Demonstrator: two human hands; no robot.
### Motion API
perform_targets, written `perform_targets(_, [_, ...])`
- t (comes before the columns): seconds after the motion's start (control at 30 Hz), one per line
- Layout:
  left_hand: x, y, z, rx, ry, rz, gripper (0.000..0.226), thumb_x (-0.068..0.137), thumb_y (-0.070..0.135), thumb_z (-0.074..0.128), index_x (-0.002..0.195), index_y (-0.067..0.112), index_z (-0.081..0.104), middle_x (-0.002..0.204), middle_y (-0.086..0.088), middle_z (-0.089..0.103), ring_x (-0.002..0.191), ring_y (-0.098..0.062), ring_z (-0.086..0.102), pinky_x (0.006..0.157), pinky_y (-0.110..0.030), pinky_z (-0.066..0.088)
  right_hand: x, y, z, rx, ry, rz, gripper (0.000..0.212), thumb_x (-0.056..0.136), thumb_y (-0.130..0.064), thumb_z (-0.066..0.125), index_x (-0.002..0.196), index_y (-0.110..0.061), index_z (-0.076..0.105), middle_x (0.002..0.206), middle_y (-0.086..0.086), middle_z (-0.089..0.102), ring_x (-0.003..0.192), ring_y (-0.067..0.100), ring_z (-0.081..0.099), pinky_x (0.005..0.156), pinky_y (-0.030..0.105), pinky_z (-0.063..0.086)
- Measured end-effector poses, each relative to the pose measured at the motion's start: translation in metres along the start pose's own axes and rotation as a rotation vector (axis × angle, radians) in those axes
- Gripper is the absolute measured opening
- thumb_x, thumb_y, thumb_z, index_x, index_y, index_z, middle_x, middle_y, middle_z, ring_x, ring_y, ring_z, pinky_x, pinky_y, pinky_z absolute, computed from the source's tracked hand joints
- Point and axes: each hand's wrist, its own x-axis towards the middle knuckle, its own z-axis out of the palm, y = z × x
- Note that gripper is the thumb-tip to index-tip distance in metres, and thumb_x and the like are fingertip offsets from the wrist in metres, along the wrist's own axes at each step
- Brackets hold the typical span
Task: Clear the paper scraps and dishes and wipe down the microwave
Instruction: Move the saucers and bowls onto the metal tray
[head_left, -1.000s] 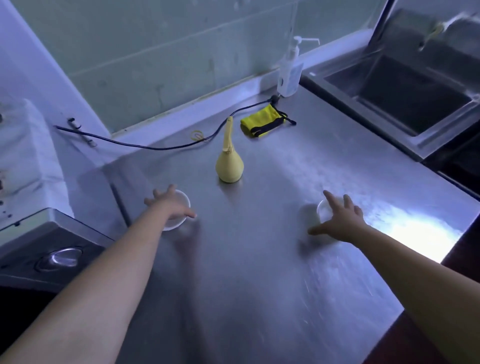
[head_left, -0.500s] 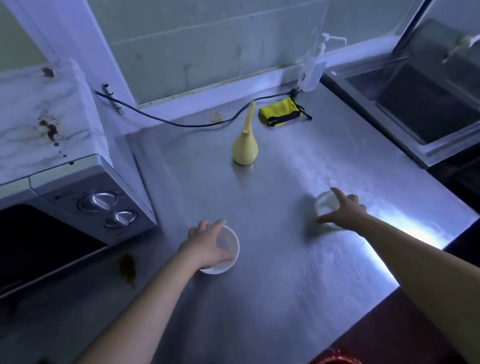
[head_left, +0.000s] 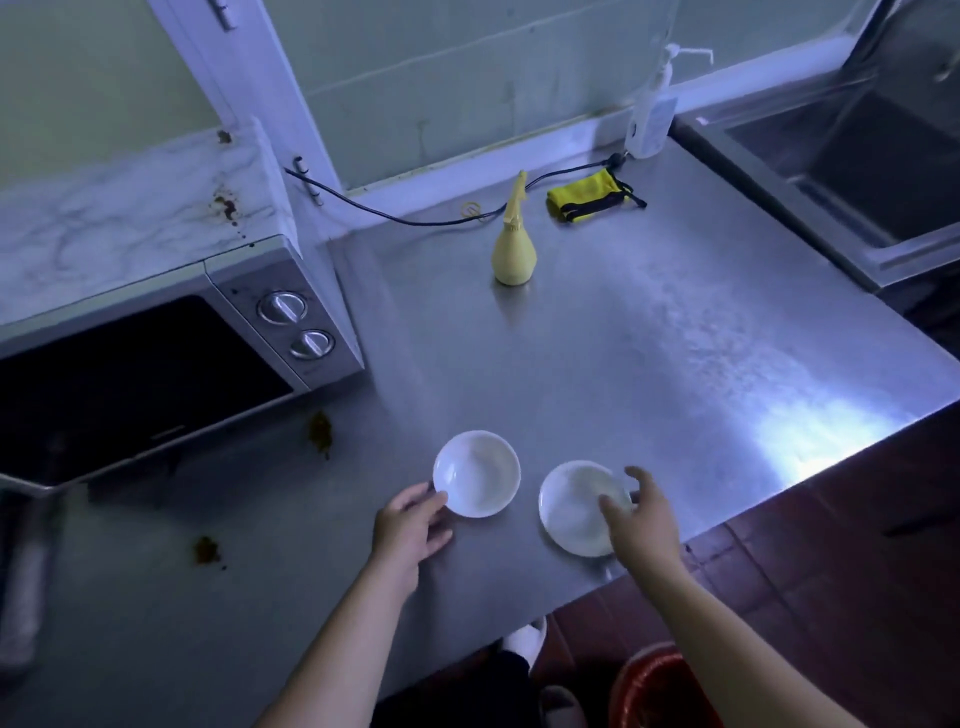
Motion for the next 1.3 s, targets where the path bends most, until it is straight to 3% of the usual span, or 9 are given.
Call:
perform_targets(0.07, [-0.005, -0.001, 0.008, -0.032, 0.016, -0.004, 0.033, 0.089, 0.004, 0.07, 0.12, 0.008, 0.062, 0.116, -0.013, 0.068, 0.1, -0.025, 0.068, 0.072, -0.036, 0.059, -0.007, 0.01, 0.0, 0.108, 0.021, 0.079, 0.021, 0.087, -0.016, 0.061, 0.107, -0.02, 0.064, 0.099, 0.008, 0.07, 0.083, 0.027, 0.062, 0.076, 0.044, 0.054])
perform_targets(0.17, [-0.004, -0.001, 0.019, -0.057, 0.046, 0.024, 0.039, 0.09, -0.003, 0.064, 0.127, 0.004, 0.058, 0.12, -0.018, 0.066, 0.1, -0.03, 0.068, 0.068, -0.035, 0.059, -0.013, 0.023, 0.002, 0.23, -0.001, 0.115, 0.018, 0.081, -0.009, 0.06, 0.088, -0.02, 0.072, 0.076, 0.003, 0.072, 0.074, 0.033, 0.068, 0.069, 0.053, 0.059])
perform_targets(0.3, [-0.003, -0.006, 0.018, -0.075, 0.075, 0.076, 0.04, 0.09, -0.004, 0.058, 0.127, 0.009, 0.062, 0.124, -0.014, 0.064, 0.108, -0.03, 0.065, 0.065, -0.035, 0.059, -0.021, 0.042, 0.007, 0.405, 0.011, 0.114, 0.019, 0.072, -0.013, 0.062, 0.082, -0.02, 0.077, 0.062, -0.006, 0.069, 0.066, 0.025, 0.066, 0.061, 0.04, 0.058])
perform_targets(0.53, [-0.073, -0.053, -0.069, -0.186, 0.038, 0.136, 0.036, 0.09, -0.004, 0.06, 0.116, 0.019, 0.072, 0.117, -0.012, 0.066, 0.106, -0.027, 0.066, 0.065, -0.035, 0.06, -0.079, 0.056, 0.02, 0.595, -0.104, 0.156, 0.016, 0.084, 0.003, 0.067, 0.09, -0.01, 0.075, 0.085, 0.013, 0.073, 0.087, 0.033, 0.067, 0.088, 0.057, 0.054])
perform_targets(0.67, [-0.119, -0.086, -0.158, -0.302, 0.078, 0.118, 0.039, 0.089, -0.005, 0.062, 0.111, 0.025, 0.074, 0.107, -0.013, 0.064, 0.089, -0.031, 0.071, 0.064, -0.037, 0.059, -0.135, 0.042, 0.047, 0.59, -0.255, 0.142, 0.022, 0.085, 0.005, 0.066, 0.095, -0.011, 0.076, 0.081, 0.01, 0.074, 0.083, 0.032, 0.068, 0.075, 0.045, 0.055])
perform_targets(0.83, [-0.148, -0.109, -0.276, -0.416, 0.21, 0.171, 0.04, 0.09, -0.013, 0.054, 0.119, 0.011, 0.064, 0.098, -0.014, 0.056, 0.076, -0.023, 0.055, 0.061, -0.038, 0.06, -0.208, -0.007, 0.108, 0.519, -0.442, 0.048, 0.023, 0.088, 0.004, 0.061, 0.1, -0.01, 0.075, 0.088, 0.016, 0.072, 0.074, 0.031, 0.066, 0.052, 0.032, 0.054])
perform_targets(0.93, [-0.159, -0.12, -0.353, -0.489, 0.253, 0.219, 0.038, 0.088, -0.014, 0.051, 0.12, 0.003, 0.065, 0.091, -0.014, 0.056, 0.072, -0.019, 0.05, 0.064, -0.038, 0.06, -0.256, -0.041, 0.162, 0.498, -0.527, -0.005, 0.024, 0.09, 0.002, 0.058, 0.103, -0.01, 0.074, 0.092, 0.017, 0.072, 0.077, 0.032, 0.069, 0.056, 0.035, 0.056])
perform_targets(1.17, [-0.191, -0.15, -0.504, -0.669, 0.324, 0.302, 0.048, 0.087, -0.011, 0.056, 0.126, 0.016, 0.064, 0.11, -0.021, 0.063, 0.103, -0.032, 0.063, 0.069, -0.043, 0.06, -0.367, -0.091, 0.276, 0.431, -0.661, -0.067, 0.025, 0.088, -0.002, 0.06, 0.095, -0.017, 0.079, 0.094, 0.013, 0.074, 0.085, 0.028, 0.071, 0.065, 0.036, 0.059])
perform_targets(1.3, [-0.202, -0.163, -0.558, -0.698, 0.318, 0.332, 0.051, 0.088, -0.007, 0.057, 0.13, 0.022, 0.063, 0.109, -0.019, 0.066, 0.108, -0.031, 0.063, 0.07, -0.043, 0.06, -0.407, -0.111, 0.313, 0.356, -0.735, -0.102, 0.026, 0.087, -0.001, 0.06, 0.095, -0.018, 0.079, 0.092, 0.014, 0.075, 0.083, 0.024, 0.073, 0.064, 0.035, 0.059])
